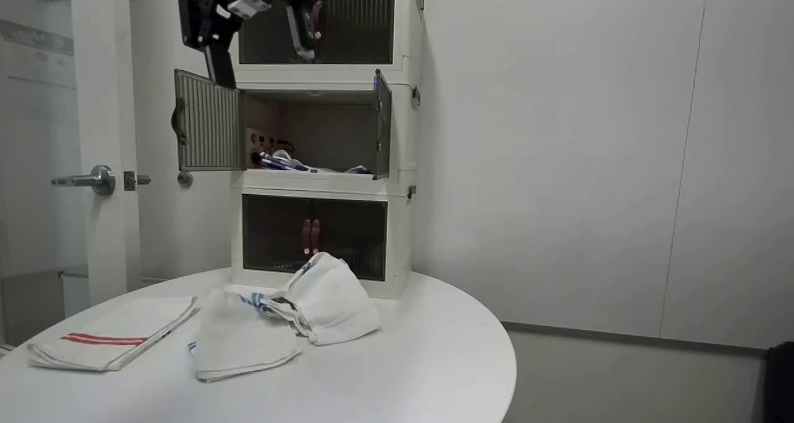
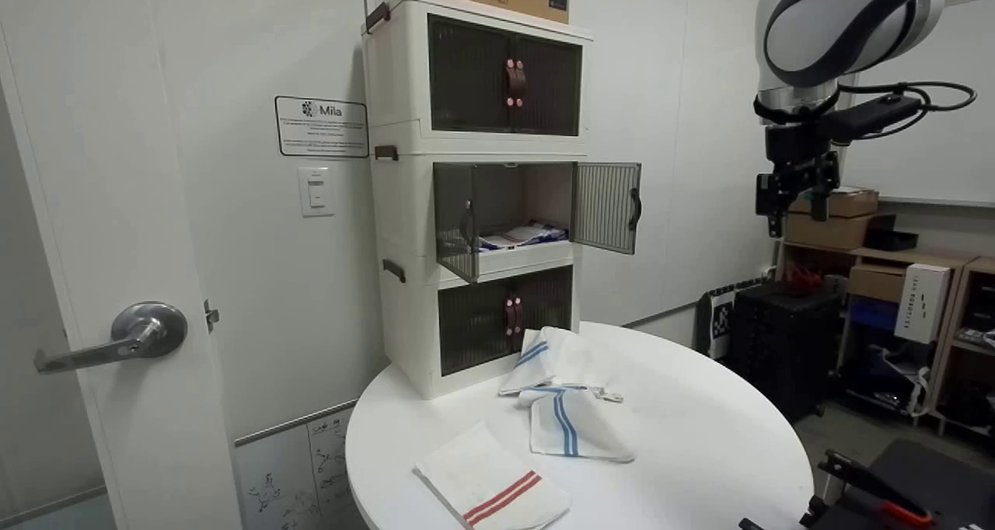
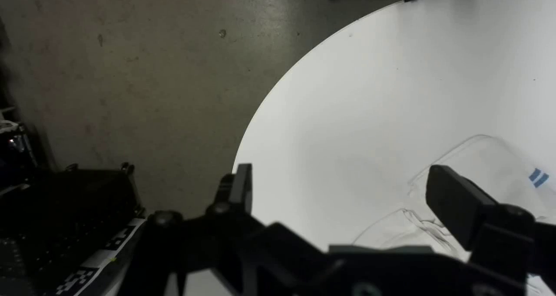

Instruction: Close the left and right cabinet doors, respectively

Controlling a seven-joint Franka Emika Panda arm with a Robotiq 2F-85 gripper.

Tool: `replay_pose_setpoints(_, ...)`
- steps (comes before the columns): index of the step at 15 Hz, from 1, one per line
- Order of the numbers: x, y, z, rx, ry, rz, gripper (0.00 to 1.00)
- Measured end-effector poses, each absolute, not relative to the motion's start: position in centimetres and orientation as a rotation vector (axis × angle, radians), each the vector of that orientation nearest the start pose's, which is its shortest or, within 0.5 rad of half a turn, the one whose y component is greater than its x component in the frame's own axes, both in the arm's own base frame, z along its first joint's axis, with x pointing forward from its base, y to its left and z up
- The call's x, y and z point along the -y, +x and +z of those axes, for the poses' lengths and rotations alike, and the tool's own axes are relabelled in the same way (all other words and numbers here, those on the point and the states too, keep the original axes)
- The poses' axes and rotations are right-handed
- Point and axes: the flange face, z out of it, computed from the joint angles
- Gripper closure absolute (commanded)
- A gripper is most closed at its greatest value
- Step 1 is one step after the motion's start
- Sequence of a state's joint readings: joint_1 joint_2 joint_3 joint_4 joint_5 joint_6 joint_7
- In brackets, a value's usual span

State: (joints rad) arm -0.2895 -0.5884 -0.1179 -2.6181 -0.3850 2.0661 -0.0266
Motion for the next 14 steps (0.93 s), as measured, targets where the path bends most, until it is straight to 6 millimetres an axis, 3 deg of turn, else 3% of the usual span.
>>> replay_pose_setpoints(5, 15.3, 34.2, 44.6, -0.267, -3.395, 0.012, 0.00)
replay_pose_setpoints(14, 7.0, 42.8, 48.1, -0.024, -3.337, -0.125, 0.00)
